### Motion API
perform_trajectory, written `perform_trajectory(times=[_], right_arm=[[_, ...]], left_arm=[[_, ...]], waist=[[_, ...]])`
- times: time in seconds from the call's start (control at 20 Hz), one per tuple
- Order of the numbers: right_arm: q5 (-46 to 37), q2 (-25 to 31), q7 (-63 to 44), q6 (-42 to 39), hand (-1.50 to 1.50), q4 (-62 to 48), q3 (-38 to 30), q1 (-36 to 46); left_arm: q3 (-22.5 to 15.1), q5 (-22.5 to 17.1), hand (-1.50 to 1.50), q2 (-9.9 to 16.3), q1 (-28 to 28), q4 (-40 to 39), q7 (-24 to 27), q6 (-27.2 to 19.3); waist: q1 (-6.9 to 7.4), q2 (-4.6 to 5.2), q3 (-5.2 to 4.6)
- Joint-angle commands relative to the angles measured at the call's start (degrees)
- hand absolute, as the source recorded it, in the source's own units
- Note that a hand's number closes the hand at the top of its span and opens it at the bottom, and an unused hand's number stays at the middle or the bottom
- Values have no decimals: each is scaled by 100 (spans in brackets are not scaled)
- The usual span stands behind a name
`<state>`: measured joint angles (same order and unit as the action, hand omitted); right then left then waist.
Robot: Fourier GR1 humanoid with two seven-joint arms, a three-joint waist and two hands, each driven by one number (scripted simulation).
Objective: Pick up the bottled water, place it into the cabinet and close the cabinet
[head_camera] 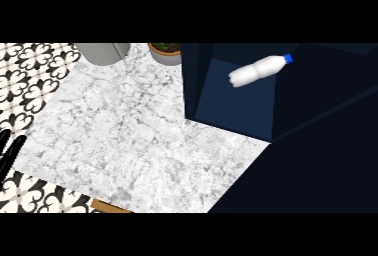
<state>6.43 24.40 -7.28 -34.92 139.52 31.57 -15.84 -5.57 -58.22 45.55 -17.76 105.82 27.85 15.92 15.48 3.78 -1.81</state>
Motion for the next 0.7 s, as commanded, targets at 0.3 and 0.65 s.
perform_trajectory(times=[0.3,0.65], right_arm=[[-93,-677,-1193,638,150,-1097,-215,1235],[150,-1380,-1721,930,150,-2258,-436,2427]], left_arm=[[81,-71,-150,22,52,-94,-7,84],[45,-129,-150,-38,88,-192,-37,105]], waist=[[-6,-8,44],[-33,-14,83]])
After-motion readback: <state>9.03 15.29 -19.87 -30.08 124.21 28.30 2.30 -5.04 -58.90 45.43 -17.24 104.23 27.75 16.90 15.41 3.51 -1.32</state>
